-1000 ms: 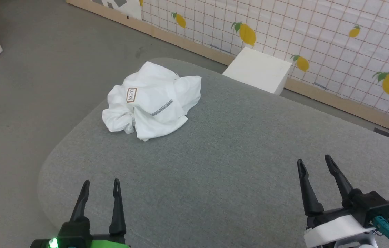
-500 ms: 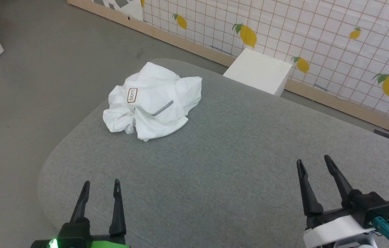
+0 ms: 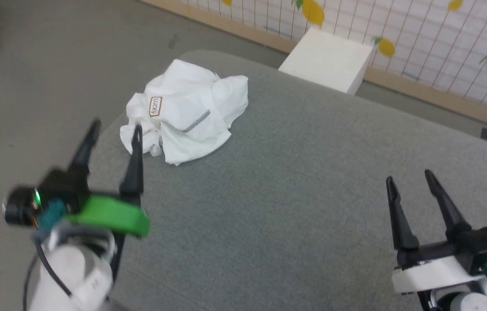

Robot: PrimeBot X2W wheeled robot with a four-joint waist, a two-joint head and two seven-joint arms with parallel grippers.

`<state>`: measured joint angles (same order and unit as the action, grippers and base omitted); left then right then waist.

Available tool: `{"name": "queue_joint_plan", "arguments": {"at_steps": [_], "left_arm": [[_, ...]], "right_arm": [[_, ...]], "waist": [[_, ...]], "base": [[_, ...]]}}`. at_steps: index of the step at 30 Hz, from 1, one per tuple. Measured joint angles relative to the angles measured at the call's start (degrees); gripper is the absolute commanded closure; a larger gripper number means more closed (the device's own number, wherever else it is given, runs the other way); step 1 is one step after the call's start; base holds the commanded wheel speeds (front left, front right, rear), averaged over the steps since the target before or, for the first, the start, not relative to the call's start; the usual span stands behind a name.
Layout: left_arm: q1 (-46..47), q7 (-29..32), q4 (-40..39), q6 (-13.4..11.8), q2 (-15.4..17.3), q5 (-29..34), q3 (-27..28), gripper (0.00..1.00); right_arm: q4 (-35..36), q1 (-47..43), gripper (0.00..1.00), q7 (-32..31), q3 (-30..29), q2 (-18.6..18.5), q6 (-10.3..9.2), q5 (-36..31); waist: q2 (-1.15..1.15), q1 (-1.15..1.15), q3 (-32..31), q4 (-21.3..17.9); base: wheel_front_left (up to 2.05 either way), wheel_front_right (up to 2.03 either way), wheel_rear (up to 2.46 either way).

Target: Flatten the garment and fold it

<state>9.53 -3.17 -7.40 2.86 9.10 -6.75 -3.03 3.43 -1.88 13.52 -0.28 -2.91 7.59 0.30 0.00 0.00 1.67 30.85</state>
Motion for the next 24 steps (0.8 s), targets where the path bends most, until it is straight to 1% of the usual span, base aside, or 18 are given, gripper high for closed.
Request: {"name": "queue_joint_plan", "arguments": {"at_steps": [5,6,9,11,14,16,20,24], "left_arm": [[11.99,7.27,-0.49,0.32,2.03,-0.98,0.48,0.00],[19.84,10.93,0.52,1.20,3.28,-1.53,0.48,0.00],[25.75,14.43,4.20,1.69,4.00,-3.59,1.63,0.00],[28.46,16.31,6.93,1.89,5.12,-4.85,2.50,0.00],[31.32,19.00,10.42,2.49,7.77,-5.78,3.03,0.00],[32.71,21.31,12.49,2.98,9.42,-6.03,2.56,0.00],[34.05,24.90,15.28,3.15,10.81,-6.46,2.34,0.00],[34.68,27.02,17.60,3.14,10.98,-7.16,2.46,0.00]], "right_arm": [[5.90,1.29,0.00,-2.97,0.13,-0.67,0.00,-2.15],[10.02,1.95,0.00,-4.94,0.34,-3.08,0.00,-2.25],[13.21,3.00,0.00,-6.41,1.03,-5.28,0.00,-1.65],[15.03,3.90,0.00,-7.13,1.38,-6.09,0.00,-1.14],[17.62,5.03,0.00,-8.10,1.76,-7.32,0.00,-0.34],[19.31,5.59,0.00,-8.84,1.54,-8.06,0.00,0.00],[21.41,6.23,0.00,-9.91,1.03,-9.77,0.00,1.02],[22.64,7.20,0.00,-10.16,0.32,-11.21,0.00,1.89]], "waist": [[0.00,0.00,4.52,-0.91],[0.00,0.00,7.94,-1.47],[0.00,0.01,11.24,-2.17],[0.00,0.01,13.33,-2.78],[0.00,0.01,16.45,-3.94],[0.00,0.01,18.64,-4.85],[0.00,0.01,22.54,-6.49],[0.00,0.01,26.54,-8.26]], "base": [[0.00,0.00,0.00],[0.00,0.00,0.00],[0.00,0.00,0.00],[0.00,0.00,0.00],[0.00,0.00,0.00],[0.00,0.00,0.00],[0.00,0.00,0.00],[0.00,0.00,0.00]]}}
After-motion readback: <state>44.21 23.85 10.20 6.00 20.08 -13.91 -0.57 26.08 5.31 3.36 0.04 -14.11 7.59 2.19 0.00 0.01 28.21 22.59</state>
